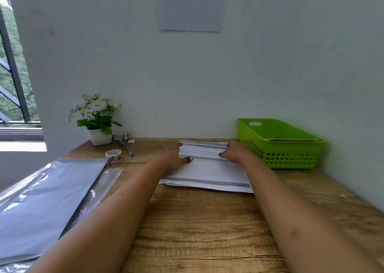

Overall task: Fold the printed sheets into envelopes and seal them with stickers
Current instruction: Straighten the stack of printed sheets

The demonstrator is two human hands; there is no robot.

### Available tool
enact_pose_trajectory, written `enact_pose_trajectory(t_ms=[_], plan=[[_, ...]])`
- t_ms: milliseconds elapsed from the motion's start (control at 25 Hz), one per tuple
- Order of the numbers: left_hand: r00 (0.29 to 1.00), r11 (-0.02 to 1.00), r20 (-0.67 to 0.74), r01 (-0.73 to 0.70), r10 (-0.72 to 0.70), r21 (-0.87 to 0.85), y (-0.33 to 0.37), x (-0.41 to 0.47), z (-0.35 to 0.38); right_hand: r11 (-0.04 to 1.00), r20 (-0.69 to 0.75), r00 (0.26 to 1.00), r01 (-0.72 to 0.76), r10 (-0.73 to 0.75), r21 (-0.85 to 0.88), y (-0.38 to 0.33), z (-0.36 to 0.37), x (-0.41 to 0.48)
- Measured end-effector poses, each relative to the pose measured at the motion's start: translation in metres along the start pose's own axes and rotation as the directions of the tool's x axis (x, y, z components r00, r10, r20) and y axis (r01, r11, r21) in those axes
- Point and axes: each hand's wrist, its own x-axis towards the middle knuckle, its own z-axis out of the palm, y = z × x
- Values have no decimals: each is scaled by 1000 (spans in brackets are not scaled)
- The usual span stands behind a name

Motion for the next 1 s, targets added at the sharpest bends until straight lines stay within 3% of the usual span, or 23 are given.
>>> enact_pose_trajectory(t_ms=[120, 240, 320, 400, 520, 640, 760, 840, 920, 1000], plan=[[999, 990, 6, -33, 34, -136, -2, 17, 2, 997, 65, 996, -65, 62, 39, 6, 12, 18], [999, 999, -30, -32, 31, -29, -5, 28, 9, 997, 120, 991, -60, 54, 44, 11, 19, 32], [998, 1000, -49, -28, 28, 13, -7, 32, 12, 984, 101, 994, -55, 38, 170, 15, 21, 40], [997, 999, -75, -27, 29, 30, -8, 31, 12, 931, 65, 997, -51, 29, 361, 20, 26, 45], [994, 999, -104, -37, 39, 14, -10, 32, 14, 858, -61, 998, 2, 35, 514, 28, 31, 50], [981, 986, -183, -89, 63, -138, -10, 26, 13, 786, -200, 980, 114, 12, 608, 27, 28, 43], [910, 821, -412, -194, -54, -536, -4, 16, 2, 645, -308, 951, 235, 0, 727, 20, 18, 34], [888, 658, -425, -215, -177, -722, -1, 6, -9, 514, -345, 938, 276, 42, 812, 12, 10, 28], [893, 533, -403, -245, -200, -810, 0, 0, -16, 402, -324, 944, 271, 68, 875, 9, 2, 23], [905, 457, -385, -270, -179, -847, 2, -5, -20, 364, -302, 953, 281, 3, 888, 10, -5, 19]])
